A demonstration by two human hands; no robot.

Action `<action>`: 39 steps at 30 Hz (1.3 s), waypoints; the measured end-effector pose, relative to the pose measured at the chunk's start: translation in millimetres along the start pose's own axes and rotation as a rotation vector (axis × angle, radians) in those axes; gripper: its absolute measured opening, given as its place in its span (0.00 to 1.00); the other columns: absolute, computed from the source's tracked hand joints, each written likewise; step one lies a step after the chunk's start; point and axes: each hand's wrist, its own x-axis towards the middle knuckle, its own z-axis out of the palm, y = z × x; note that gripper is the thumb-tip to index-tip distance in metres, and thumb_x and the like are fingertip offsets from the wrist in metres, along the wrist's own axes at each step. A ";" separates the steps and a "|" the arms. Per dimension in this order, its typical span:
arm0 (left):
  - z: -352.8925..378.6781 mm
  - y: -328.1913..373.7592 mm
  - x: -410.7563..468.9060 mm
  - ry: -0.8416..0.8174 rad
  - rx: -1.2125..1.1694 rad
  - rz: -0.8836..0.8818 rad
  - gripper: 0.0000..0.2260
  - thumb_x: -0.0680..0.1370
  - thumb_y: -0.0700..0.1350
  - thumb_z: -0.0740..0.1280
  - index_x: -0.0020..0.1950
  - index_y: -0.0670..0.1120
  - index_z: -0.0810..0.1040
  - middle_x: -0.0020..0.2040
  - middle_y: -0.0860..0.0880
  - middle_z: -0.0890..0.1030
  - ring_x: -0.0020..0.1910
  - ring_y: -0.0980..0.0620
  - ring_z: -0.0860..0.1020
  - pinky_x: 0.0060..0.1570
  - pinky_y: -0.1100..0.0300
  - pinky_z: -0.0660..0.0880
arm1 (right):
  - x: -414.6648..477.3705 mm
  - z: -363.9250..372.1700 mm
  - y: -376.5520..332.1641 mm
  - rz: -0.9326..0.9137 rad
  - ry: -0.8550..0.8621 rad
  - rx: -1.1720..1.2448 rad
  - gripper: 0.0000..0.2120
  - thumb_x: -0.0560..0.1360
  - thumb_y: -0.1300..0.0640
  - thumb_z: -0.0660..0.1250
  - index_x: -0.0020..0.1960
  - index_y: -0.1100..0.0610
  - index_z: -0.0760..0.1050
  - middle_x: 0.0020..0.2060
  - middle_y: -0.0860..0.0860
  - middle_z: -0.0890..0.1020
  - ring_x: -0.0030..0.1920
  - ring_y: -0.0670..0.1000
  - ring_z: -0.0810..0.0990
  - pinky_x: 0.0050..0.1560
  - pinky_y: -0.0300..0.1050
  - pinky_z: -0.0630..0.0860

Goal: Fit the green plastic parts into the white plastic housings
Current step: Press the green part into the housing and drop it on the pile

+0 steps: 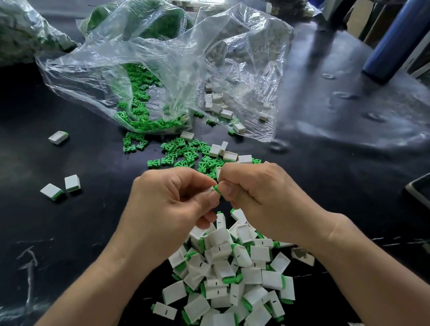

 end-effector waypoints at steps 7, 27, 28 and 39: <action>5.5 3.7 -2.0 0.080 -0.181 0.018 0.04 0.64 0.40 0.70 0.37 0.42 0.80 0.29 0.45 0.82 0.25 0.51 0.79 0.26 0.65 0.76 | -0.2 5.1 -1.8 0.022 0.131 0.092 0.09 0.74 0.59 0.58 0.35 0.55 0.68 0.26 0.44 0.70 0.30 0.48 0.67 0.33 0.43 0.65; 2.9 -2.0 -1.1 0.018 0.010 0.095 0.03 0.67 0.38 0.72 0.38 0.44 0.81 0.29 0.47 0.82 0.25 0.52 0.80 0.27 0.65 0.76 | -1.0 -0.3 -1.1 -0.037 0.017 0.000 0.12 0.75 0.60 0.57 0.35 0.49 0.62 0.26 0.42 0.66 0.29 0.50 0.66 0.32 0.44 0.65; 2.9 0.8 -0.9 0.029 -0.064 0.088 0.03 0.66 0.41 0.71 0.38 0.44 0.81 0.29 0.47 0.82 0.26 0.52 0.80 0.27 0.65 0.76 | -0.8 0.5 -1.4 -0.003 0.047 0.075 0.14 0.75 0.60 0.58 0.34 0.47 0.62 0.26 0.41 0.68 0.28 0.45 0.68 0.32 0.41 0.67; -0.2 -3.0 1.6 0.005 -0.183 0.103 0.13 0.61 0.49 0.71 0.43 0.46 0.82 0.34 0.46 0.83 0.31 0.52 0.81 0.33 0.64 0.77 | 2.1 -0.9 2.3 0.201 -0.071 0.679 0.14 0.76 0.53 0.57 0.36 0.58 0.72 0.28 0.46 0.75 0.29 0.42 0.74 0.32 0.35 0.72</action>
